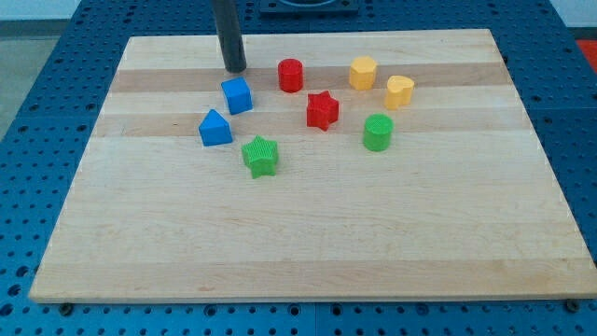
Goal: Slide the yellow heart closer to green circle
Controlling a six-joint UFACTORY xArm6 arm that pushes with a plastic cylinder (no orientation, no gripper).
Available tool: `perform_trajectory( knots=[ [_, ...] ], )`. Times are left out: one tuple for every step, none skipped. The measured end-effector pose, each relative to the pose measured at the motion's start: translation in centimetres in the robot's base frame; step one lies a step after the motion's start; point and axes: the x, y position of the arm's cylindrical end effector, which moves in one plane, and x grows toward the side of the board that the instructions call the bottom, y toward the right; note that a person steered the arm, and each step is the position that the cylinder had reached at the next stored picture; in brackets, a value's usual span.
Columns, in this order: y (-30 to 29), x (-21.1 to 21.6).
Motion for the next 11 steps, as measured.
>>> perform_trajectory(
  knots=[
    [3.3,-3.3],
    [9.7,-3.6],
    [17.6,-3.6],
    [25.4,-3.3],
    [26.8,-3.0],
    [25.7,0.8],
    [25.5,3.7],
    [25.4,4.5],
    [24.4,7.3],
    [24.4,7.6],
    [24.4,7.6]
  ],
)
